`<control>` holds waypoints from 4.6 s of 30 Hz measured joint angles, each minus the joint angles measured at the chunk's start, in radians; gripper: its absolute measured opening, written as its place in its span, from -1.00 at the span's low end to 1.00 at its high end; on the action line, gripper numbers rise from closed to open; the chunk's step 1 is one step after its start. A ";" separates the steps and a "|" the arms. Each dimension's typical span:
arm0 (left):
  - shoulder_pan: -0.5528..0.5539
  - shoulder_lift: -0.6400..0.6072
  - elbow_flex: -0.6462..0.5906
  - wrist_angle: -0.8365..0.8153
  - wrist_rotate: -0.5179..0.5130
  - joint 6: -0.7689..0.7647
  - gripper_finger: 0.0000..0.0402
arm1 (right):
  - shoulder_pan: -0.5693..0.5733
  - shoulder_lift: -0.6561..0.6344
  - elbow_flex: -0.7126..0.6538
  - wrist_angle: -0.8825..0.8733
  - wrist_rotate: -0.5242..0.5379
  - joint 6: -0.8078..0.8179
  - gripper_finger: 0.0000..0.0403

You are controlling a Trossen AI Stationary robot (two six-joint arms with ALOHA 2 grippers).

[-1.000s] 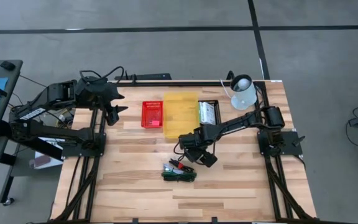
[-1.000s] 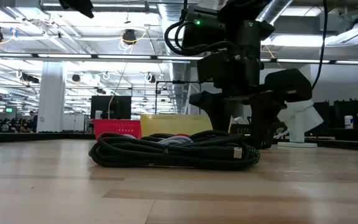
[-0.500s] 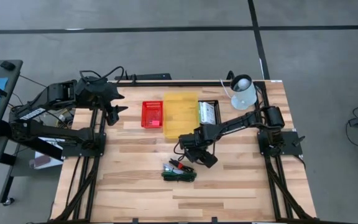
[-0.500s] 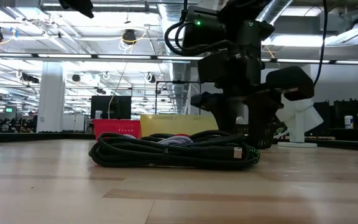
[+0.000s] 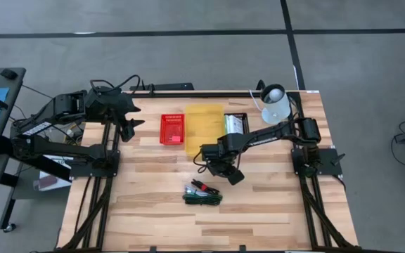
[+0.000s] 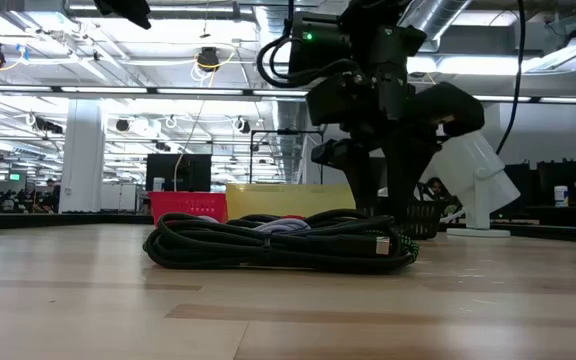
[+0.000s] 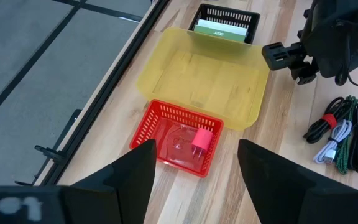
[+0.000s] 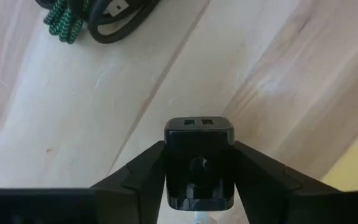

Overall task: Pick and place items into bin
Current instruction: Put the black charger adapter into the red bin, then put the top black USB cable into the yellow bin

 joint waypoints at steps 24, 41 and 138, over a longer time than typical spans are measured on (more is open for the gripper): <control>0.000 0.000 0.000 0.000 -0.001 -0.007 0.10 | -0.049 0.000 0.339 -0.089 0.056 -0.057 -0.31; 0.000 0.000 0.000 0.000 -0.002 -0.007 0.10 | -0.255 0.000 0.529 0.160 0.030 -0.073 -0.31; 0.000 0.000 0.000 0.000 -0.002 -0.007 0.10 | 0.102 0.075 0.379 0.078 0.216 0.697 -0.27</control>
